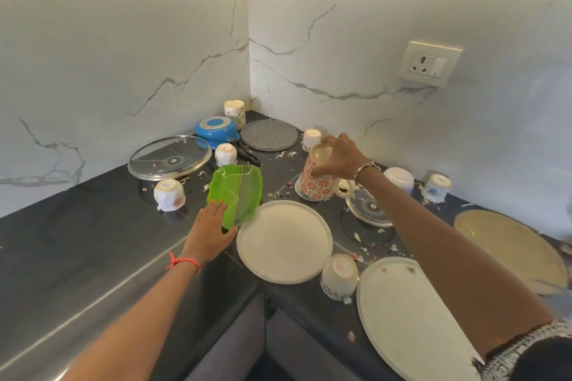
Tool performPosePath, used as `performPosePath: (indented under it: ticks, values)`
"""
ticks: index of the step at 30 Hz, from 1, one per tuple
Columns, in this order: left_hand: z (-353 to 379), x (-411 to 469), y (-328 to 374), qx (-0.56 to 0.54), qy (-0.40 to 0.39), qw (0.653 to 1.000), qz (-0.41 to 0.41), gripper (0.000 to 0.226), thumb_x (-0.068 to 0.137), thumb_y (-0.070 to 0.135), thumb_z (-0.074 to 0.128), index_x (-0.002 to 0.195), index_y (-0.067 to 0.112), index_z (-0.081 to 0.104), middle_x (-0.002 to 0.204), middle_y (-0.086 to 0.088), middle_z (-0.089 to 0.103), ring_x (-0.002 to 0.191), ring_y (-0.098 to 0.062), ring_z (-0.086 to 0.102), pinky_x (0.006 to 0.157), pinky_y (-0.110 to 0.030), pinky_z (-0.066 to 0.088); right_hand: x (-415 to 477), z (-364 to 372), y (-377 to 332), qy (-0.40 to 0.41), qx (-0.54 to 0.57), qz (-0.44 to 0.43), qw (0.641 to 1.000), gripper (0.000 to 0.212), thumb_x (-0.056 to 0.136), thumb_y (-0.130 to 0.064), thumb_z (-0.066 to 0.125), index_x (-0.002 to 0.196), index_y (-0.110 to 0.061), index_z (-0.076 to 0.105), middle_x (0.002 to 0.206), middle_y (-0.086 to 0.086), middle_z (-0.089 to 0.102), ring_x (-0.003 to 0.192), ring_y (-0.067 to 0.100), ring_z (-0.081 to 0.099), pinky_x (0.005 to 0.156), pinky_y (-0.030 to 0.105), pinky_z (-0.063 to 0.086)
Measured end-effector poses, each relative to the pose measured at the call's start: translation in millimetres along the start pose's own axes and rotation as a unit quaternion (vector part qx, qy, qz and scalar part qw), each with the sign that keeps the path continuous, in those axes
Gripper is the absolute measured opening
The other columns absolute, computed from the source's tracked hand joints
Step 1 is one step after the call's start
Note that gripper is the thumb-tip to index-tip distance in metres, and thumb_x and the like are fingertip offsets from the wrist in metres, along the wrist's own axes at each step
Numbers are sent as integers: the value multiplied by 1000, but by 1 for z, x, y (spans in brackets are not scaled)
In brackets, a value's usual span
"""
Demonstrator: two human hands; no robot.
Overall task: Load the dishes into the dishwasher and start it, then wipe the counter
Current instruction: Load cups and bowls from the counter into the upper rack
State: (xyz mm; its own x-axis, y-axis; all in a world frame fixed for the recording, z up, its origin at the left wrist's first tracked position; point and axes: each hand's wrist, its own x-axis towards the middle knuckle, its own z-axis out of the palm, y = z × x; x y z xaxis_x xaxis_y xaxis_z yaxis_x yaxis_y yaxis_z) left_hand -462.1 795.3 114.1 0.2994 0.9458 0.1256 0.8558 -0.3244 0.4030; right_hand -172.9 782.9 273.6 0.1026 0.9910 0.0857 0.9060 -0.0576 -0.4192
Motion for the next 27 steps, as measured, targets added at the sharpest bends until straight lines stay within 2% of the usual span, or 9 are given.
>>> performPosePath:
  ticks: [4,8,11,16,18,21,24,27]
  values:
    - [8,-34,33,11,-24,999,38,69,90,34,56,146,7,25,155,-9,19,146,-23,5,117,-36,1,-57,-10,8,7,-42,5,999,85,63,-38,81,133,-11,43,124,14,40,116,30,42,95,38,41]
    - [17,-66,61,22,-47,995,82,70,89,41,54,145,9,26,155,-7,19,146,-22,4,117,-36,2,-109,-22,16,-1,-67,25,997,85,64,-41,80,134,-11,41,129,13,38,119,30,42,96,37,40]
    - [20,-94,80,24,-63,991,114,79,79,52,39,145,10,27,155,-6,20,146,-21,4,117,-35,0,-153,-30,24,-6,-74,45,996,84,67,-41,78,136,-11,40,133,13,39,121,30,41,97,39,42]
    - [27,-152,103,18,-55,986,159,71,91,39,54,147,10,22,156,-5,17,146,-19,1,116,-32,-3,-237,-33,27,-2,-49,64,997,69,64,-35,82,120,-5,55,115,13,61,103,27,58,84,35,52]
    - [29,-177,110,11,-58,983,172,73,90,40,54,147,10,20,156,-5,16,146,-19,1,116,-31,-4,-272,-30,28,-8,-57,83,995,68,63,-35,82,118,-7,55,115,13,59,106,28,56,86,36,51]
    - [30,-220,118,22,-74,978,192,81,89,49,53,149,10,16,157,-4,11,146,-18,-3,116,-34,-6,-330,-20,27,-23,-88,114,989,82,61,-40,82,129,-12,45,123,13,48,115,30,45,94,38,44]
    - [33,-264,123,43,-102,973,201,104,71,76,31,150,10,10,158,-4,3,145,-20,-8,114,-35,-11,-387,-6,27,-36,-82,132,987,87,65,-36,81,137,-12,39,132,12,42,124,29,39,101,35,36]
    - [40,-312,128,48,-135,965,221,116,58,81,13,150,11,6,158,-6,-2,145,-21,-11,113,-37,-13,-449,2,24,-52,-45,154,986,87,68,-33,80,141,-18,36,136,13,38,128,29,34,105,38,33]
